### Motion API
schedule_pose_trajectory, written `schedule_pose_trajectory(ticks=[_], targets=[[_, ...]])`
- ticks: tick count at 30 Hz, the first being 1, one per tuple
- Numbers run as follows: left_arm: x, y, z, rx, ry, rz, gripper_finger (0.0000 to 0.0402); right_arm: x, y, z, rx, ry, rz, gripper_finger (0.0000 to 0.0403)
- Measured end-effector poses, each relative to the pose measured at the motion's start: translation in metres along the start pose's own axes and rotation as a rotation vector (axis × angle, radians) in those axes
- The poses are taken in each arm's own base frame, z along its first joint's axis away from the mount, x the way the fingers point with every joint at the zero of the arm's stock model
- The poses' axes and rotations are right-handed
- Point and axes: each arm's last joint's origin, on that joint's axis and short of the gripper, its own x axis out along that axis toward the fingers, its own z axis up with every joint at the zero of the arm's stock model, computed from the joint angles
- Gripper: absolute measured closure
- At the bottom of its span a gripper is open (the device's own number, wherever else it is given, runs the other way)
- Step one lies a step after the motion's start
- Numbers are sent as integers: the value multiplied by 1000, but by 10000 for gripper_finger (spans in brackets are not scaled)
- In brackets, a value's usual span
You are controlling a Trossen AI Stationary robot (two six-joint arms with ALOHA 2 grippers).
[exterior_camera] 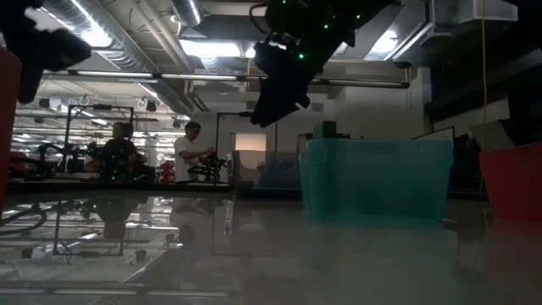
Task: Sort blocks
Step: Put the red block into the pink bin
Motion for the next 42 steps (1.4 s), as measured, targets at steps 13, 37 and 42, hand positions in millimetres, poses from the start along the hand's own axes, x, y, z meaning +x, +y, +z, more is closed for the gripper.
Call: schedule_pose_trajectory(ticks=[13,37,42], targets=[[41,5,-37,45,13,-6,194,-13,83,-12,-148,-3,142,226],[83,-9,-43,138,88,7,216,-45,179,-36,-283,-72,320,226],[82,-9,-42,135,77,0,284,-52,194,-36,-288,-132,362,226]])
